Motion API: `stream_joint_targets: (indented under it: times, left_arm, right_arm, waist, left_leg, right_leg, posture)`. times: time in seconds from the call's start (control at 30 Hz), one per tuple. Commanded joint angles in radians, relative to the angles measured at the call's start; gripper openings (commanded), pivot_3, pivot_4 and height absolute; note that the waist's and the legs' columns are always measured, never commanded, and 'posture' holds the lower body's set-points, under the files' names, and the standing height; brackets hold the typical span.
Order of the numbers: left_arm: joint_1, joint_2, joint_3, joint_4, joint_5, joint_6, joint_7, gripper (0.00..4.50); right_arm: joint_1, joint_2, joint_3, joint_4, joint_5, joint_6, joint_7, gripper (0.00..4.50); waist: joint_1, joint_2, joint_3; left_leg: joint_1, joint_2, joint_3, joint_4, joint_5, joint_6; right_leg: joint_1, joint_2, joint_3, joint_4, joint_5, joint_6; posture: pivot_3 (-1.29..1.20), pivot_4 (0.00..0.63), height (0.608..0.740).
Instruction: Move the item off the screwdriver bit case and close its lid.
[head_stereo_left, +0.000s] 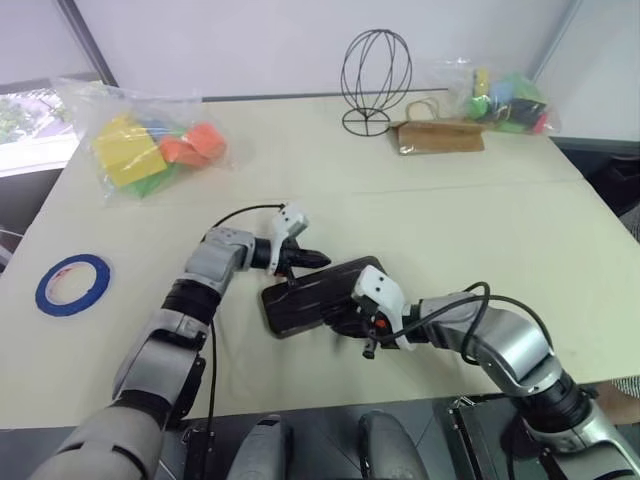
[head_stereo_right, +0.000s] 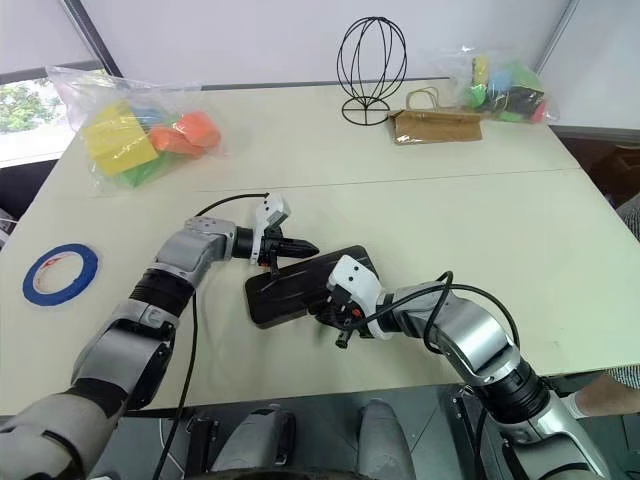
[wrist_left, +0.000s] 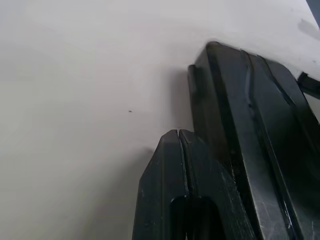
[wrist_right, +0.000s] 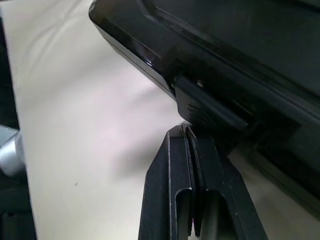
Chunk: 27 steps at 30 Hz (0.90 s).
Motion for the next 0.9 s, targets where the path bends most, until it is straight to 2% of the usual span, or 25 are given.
stream_joint_targets:
  times: [0.03,0.47,0.6,0.67,0.9]
  left_arm:
    - [0.03,-0.005,-0.024,-0.043,0.02,-0.029,-0.016,0.0]
    - [0.121,-0.025,-0.069,-0.091,0.073,-0.051,-0.023,0.0]
    - [0.137,-0.03,-0.075,-0.107,0.077,-0.044,-0.025,0.0]
    - [0.148,-0.033,-0.076,-0.12,0.076,-0.035,-0.025,0.0]
    - [0.169,-0.044,-0.07,-0.141,0.091,-0.028,-0.027,0.0]
  right_arm:
    - [0.002,0.005,-0.026,-0.03,-0.013,-0.013,-0.031,0.06]
    - [-0.03,0.043,-0.031,0.029,-0.068,-0.071,-0.079,0.06]
    - [-0.051,0.055,-0.013,0.062,-0.098,-0.107,-0.085,0.06]
    - [-0.07,0.077,-0.02,0.087,-0.104,-0.123,-0.097,0.06]
    - [-0.126,0.089,0.032,0.167,-0.144,-0.197,-0.069,0.06]
  waist:
    - [0.0,0.0,0.0]
    - [-0.003,0.0,-0.003]
    - [-0.005,0.0,-0.003]
    - [-0.005,0.0,-0.003]
    - [-0.024,-0.001,-0.006]
  left_leg:
    - [0.0,0.0,0.0,0.0,0.0,0.0]
    - [0.003,0.0,0.0,0.0,0.0,0.0]
    - [0.008,0.001,0.0,-0.001,-0.001,0.001]
    - [0.019,0.001,0.0,-0.003,-0.005,0.009]
    - [0.023,0.002,-0.002,-0.002,-0.005,0.009]
  right_leg:
    - [0.0,0.0,0.0,0.0,0.0,0.0]
    - [0.003,0.0,0.0,0.0,0.0,0.0]
    - [0.008,0.001,0.0,0.0,0.0,0.0]
    - [0.019,0.002,0.0,-0.002,0.0,0.0]
    - [0.021,0.003,0.0,0.0,0.0,0.0]
  posture:
    - [0.0,0.15,0.74]
    - [0.0,0.15,0.74]
    - [0.0,0.15,0.74]
    - [0.0,0.15,0.74]
    - [0.0,0.15,0.74]
